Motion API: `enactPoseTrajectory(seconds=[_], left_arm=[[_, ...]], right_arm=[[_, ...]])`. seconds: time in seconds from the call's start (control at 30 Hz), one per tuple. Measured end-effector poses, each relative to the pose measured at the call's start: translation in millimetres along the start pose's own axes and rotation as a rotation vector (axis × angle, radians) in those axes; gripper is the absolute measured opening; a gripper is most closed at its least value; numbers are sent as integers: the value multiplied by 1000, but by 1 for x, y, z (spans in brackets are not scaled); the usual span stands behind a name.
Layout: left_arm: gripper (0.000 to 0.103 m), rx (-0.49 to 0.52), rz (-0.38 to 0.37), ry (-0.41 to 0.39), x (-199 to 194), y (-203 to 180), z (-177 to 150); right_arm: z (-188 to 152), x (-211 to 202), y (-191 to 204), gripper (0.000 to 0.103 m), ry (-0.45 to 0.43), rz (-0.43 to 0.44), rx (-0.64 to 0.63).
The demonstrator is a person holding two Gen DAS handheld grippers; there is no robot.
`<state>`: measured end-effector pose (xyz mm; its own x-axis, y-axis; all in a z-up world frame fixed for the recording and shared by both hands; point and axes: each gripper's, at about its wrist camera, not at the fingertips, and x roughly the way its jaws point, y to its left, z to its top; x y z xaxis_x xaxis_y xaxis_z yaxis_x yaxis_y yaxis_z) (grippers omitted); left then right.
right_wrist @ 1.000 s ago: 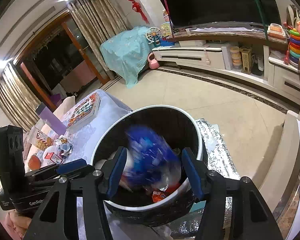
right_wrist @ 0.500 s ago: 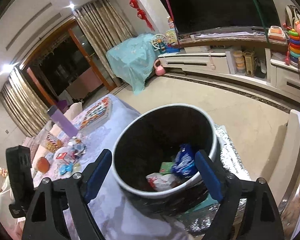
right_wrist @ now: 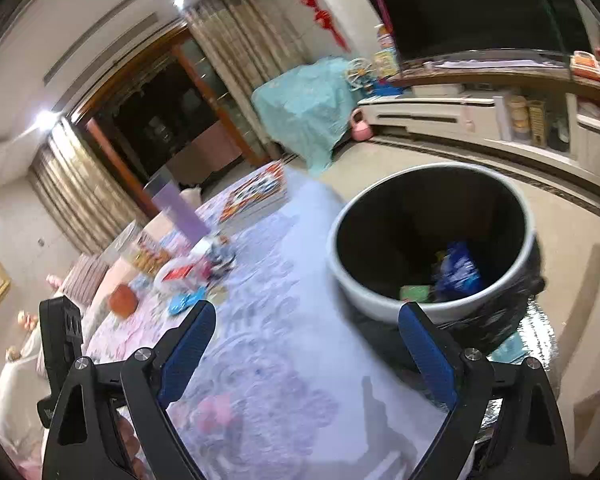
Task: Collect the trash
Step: 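Move both open grippers back over the table toward the remaining trash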
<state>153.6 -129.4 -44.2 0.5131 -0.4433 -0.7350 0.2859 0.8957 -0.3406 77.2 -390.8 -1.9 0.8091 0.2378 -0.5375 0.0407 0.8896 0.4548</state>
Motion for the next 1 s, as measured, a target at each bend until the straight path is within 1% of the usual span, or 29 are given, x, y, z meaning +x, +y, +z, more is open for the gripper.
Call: enactPoseTrajectory(seconds=[0.3,0.53,0.73,1.0], left_arm=[[63,-82,70,-38,-25,59,-9],[63,-137,108,-58,-35,96,-10],[63,-159,136,-58,-36,116,-9],[63,-169,166,-58,-31,136,2]], right_arm=[[-24,28,47,94,78,45,-63],[-34,48,73,94,112,68,-105],[-41,69,89,94,142,87,-130],[-42,93,102,94,162,100,-154]])
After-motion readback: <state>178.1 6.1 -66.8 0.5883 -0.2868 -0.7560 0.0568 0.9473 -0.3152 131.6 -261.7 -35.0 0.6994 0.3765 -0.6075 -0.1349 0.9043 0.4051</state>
